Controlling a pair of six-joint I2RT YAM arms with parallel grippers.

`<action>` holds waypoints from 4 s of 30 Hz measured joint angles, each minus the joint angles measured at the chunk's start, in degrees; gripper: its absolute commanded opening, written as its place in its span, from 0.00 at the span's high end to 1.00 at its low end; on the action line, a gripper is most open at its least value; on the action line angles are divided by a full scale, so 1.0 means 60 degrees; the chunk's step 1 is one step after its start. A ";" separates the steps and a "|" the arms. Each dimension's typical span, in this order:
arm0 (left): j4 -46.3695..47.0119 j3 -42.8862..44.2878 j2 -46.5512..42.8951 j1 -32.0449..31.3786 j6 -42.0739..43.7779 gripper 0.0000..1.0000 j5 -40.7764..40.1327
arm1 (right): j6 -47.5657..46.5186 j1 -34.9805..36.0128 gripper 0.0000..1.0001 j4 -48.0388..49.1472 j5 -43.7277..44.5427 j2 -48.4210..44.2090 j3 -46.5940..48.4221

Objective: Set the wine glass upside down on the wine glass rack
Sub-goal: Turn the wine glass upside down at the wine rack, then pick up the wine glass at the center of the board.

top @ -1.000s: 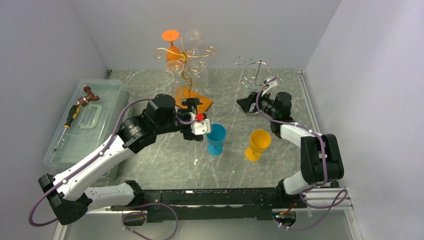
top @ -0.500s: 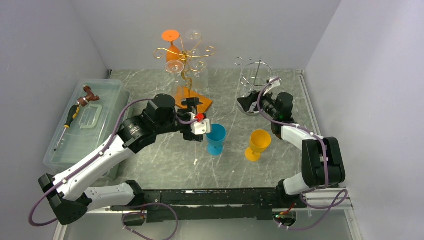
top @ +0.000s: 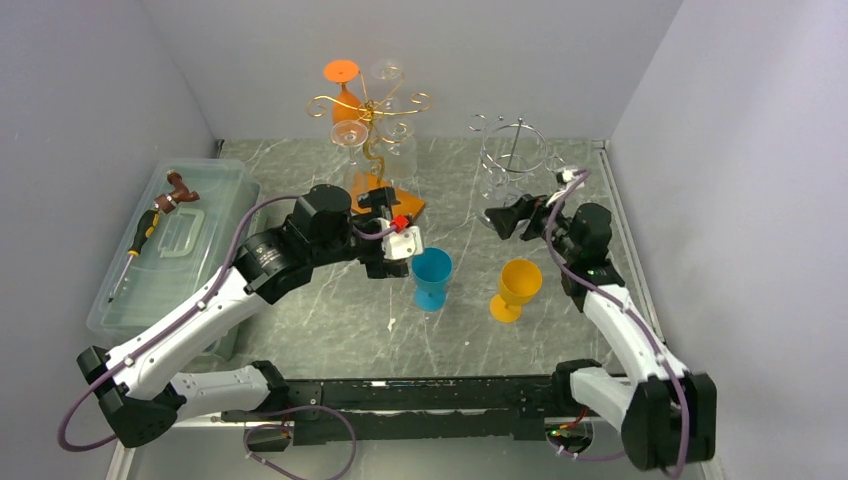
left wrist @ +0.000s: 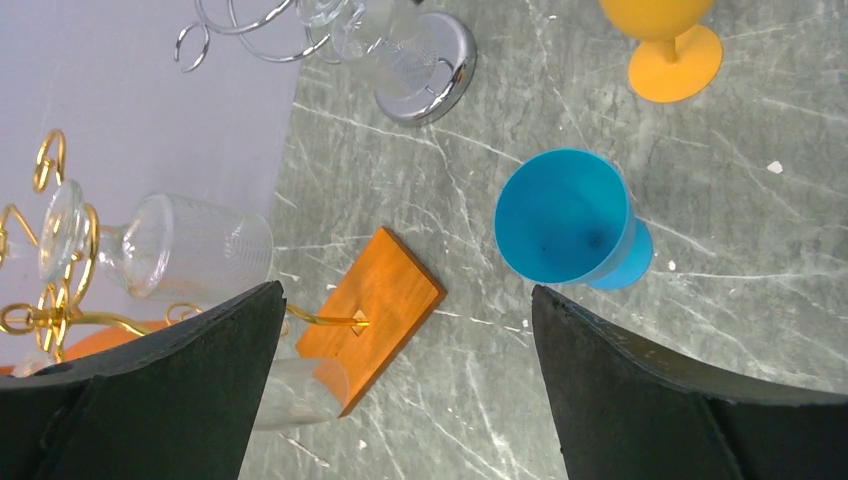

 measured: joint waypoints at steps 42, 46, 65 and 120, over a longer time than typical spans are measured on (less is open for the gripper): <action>-0.2517 0.2925 0.5683 0.0943 -0.1421 0.24 0.2036 | 0.1293 -0.0076 0.16 -0.6462 0.0856 -0.2448 0.2801; -0.2696 0.2973 0.6094 0.0940 -0.0867 0.34 0.2269 | 0.1220 -0.0076 0.18 -0.6583 0.0856 -0.2605 0.2801; -0.3770 0.2936 0.4419 0.0798 0.1264 1.00 0.3526 | 0.1479 -0.0080 0.19 -0.6568 0.0324 -0.2291 0.3257; 0.7675 -0.1118 -0.0481 0.1668 1.2928 1.00 0.6462 | 1.5996 0.1333 0.49 0.4809 -0.1184 0.0834 0.4564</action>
